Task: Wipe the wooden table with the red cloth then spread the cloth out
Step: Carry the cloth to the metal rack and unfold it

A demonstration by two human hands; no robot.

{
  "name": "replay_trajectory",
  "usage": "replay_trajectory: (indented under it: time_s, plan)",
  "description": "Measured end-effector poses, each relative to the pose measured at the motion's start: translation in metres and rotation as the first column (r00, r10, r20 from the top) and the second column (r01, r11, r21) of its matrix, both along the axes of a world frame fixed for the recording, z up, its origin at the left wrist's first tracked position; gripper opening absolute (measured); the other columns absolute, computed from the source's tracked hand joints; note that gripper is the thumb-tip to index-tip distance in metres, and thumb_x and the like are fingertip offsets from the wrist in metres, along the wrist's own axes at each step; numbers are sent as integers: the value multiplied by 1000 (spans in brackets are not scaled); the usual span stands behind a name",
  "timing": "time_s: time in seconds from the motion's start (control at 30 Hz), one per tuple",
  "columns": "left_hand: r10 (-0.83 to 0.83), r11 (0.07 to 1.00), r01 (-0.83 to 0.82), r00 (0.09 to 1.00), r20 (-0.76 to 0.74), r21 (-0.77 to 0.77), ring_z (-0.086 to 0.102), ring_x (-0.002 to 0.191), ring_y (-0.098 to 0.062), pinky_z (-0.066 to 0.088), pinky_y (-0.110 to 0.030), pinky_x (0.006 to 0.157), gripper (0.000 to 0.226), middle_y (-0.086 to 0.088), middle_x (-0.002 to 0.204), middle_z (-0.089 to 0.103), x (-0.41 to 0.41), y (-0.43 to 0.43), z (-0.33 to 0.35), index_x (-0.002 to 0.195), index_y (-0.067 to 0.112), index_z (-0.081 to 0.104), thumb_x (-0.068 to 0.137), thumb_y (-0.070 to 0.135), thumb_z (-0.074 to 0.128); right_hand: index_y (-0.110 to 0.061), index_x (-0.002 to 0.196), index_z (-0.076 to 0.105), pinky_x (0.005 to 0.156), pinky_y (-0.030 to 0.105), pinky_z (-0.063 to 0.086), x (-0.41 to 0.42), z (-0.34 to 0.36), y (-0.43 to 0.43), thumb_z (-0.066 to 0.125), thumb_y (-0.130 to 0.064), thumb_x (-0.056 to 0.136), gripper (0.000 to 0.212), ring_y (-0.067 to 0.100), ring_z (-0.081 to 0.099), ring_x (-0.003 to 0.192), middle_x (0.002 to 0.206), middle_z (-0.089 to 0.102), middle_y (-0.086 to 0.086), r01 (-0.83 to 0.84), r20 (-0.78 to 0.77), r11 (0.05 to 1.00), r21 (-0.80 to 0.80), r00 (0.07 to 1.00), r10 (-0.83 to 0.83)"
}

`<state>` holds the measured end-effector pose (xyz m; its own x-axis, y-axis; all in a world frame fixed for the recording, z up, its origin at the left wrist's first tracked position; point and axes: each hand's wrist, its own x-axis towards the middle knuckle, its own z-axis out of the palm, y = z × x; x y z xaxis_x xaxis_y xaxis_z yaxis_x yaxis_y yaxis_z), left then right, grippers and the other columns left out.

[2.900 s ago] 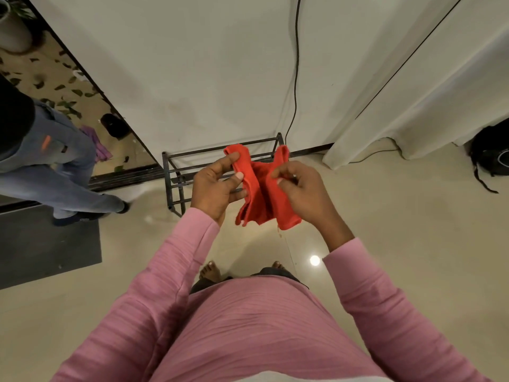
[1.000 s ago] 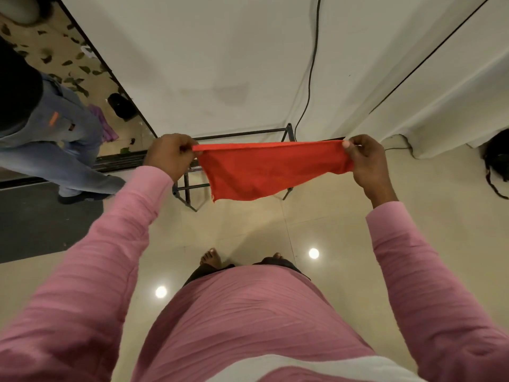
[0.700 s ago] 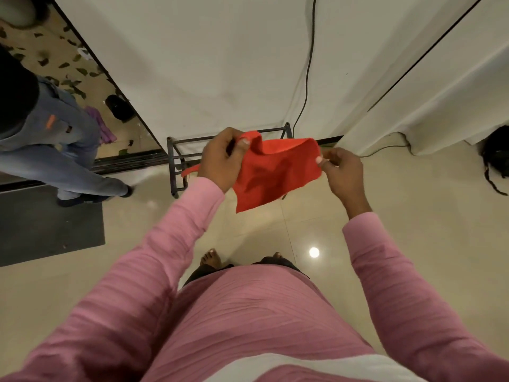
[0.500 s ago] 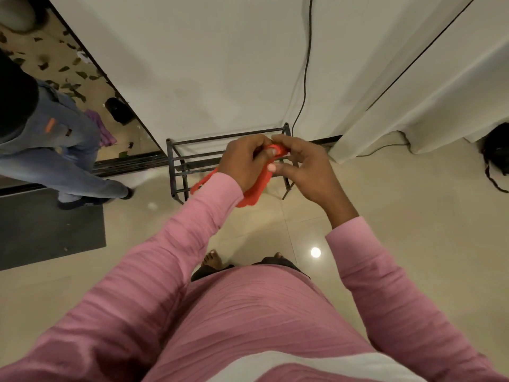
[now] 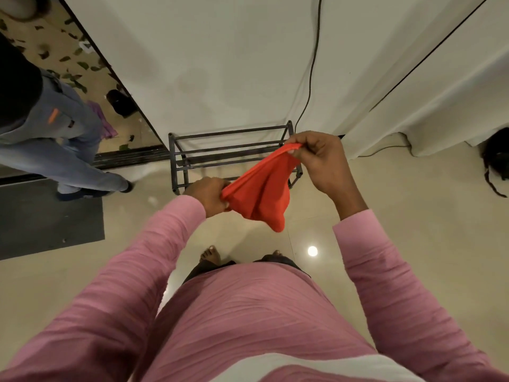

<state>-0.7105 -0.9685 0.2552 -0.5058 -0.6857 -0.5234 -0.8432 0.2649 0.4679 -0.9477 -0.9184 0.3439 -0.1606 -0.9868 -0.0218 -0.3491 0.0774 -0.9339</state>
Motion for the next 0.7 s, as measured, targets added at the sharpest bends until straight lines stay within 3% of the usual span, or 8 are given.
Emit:
replay_trajectory:
  time_s: [0.1, 0.17, 0.23, 0.37, 0.43, 0.57, 0.7]
  plan:
    - [87, 994, -79, 989, 117, -73, 59, 68, -17, 50, -32, 68, 7, 9, 71, 60, 24, 3, -22, 90, 30, 65, 86, 27, 60, -14, 85, 71, 72, 23, 52, -8, 0, 1, 60, 7, 80, 24, 3, 63, 73, 73, 69, -15, 70, -22, 997, -21, 997, -71]
    - [167, 978, -146, 976, 142, -148, 61, 74, -21, 53, -35, 74, 13, 5, 83, 66, 41, -1, -32, 98, 33, 65, 91, 30, 55, -9, 88, 71, 74, 24, 52, -17, -3, 1, 60, 6, 80, 21, 6, 63, 74, 76, 69, -8, 123, -41, 992, -1, 992, -122]
    - [236, 960, -210, 963, 131, -185, 60, 80, -23, 52, -38, 82, 18, 1, 95, 69, 56, -9, -38, 108, 32, 65, 93, 31, 56, -5, 91, 70, 77, 27, 51, -26, -9, -1, 60, 8, 80, 19, 10, 62, 77, 80, 68, 3, 174, -43, 984, 28, 984, -172]
    - [322, 932, -309, 946, 40, -192, 66, 73, -26, 55, -35, 75, 20, -5, 99, 71, 75, -36, -37, 110, 32, 66, 89, 30, 64, -2, 95, 69, 78, 18, 49, -46, -26, -13, 60, 5, 83, 16, 2, 62, 76, 85, 67, 6, 234, -120, 968, 86, 967, -223]
    - [348, 907, -335, 937, 9, -254, 65, 86, -33, 54, -42, 80, 22, -9, 105, 70, 79, -51, -34, 111, 31, 66, 89, 32, 64, -3, 97, 68, 77, 17, 49, -55, -35, -24, 58, 3, 86, 16, 3, 61, 77, 88, 66, 6, 293, -151, 950, 111, 949, -276]
    - [354, 880, -338, 935, -13, -335, 62, 98, -36, 51, -44, 86, 24, -9, 111, 69, 81, -76, -35, 114, 30, 66, 92, 33, 59, -9, 94, 65, 72, 33, 50, -68, -51, -48, 53, 2, 87, 18, 17, 56, 76, 85, 62, 8, 346, -129, 925, 160, 936, -327]
    - [340, 853, -311, 940, -7, -420, 63, 93, -35, 51, -44, 82, 24, -8, 105, 70, 84, -93, -47, 114, 28, 65, 94, 36, 54, -16, 84, 63, 75, 47, 55, -73, -72, -66, 49, 1, 87, 23, 21, 54, 75, 75, 57, 6, 346, -54, 917, 198, 938, -342]
